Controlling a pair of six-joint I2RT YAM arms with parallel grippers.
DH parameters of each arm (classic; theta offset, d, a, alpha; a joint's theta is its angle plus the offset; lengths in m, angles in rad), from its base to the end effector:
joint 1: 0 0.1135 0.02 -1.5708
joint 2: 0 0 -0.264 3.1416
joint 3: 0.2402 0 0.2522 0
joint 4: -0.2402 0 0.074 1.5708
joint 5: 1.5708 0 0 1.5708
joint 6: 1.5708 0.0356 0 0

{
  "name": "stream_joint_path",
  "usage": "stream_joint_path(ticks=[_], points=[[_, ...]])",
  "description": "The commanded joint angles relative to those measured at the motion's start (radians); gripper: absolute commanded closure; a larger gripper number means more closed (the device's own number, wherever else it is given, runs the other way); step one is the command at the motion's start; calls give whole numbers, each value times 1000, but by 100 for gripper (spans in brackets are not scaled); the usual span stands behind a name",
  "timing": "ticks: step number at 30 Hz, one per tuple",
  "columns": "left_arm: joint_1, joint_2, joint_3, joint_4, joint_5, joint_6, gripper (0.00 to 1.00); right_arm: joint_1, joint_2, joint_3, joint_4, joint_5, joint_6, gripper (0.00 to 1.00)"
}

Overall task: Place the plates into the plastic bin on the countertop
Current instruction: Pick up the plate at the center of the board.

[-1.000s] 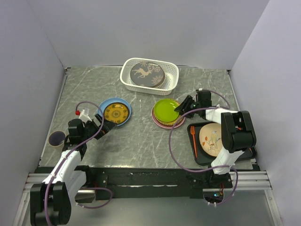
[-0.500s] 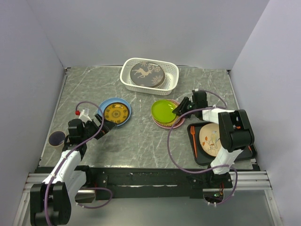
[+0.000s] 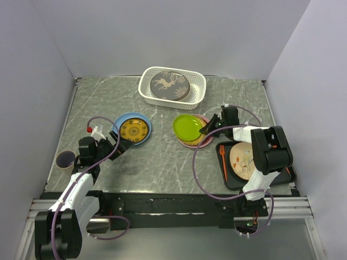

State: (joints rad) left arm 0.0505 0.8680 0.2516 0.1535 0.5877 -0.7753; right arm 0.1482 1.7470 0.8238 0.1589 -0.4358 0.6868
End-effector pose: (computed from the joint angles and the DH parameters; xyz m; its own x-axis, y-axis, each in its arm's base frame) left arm 0.1774 -0.0108 0.1760 -0.6359 -0.6154 -0.4658 0.0117 0.5957 -0.8031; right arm 0.3327 0.0649 0.1407 -0.8052 0.4610 -0.3730 0.0974 0.7233 0.6836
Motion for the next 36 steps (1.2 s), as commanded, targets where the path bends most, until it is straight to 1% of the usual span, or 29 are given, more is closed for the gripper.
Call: stream_joint_path(ticks=[1,13,22,36], points=[[-5,-7,5,43,15,7,1,5,-53,-31,-25,48,-10,100],[-5,-9,6,38,14,7,1,5,-135,-55,-6,48,11,100],[-5,9,9,41,15,11,1,5,-184,-78,44,52,54,100],[-5,46,17,66,23,16,1,7,-311,-75,19,66,86,100]])
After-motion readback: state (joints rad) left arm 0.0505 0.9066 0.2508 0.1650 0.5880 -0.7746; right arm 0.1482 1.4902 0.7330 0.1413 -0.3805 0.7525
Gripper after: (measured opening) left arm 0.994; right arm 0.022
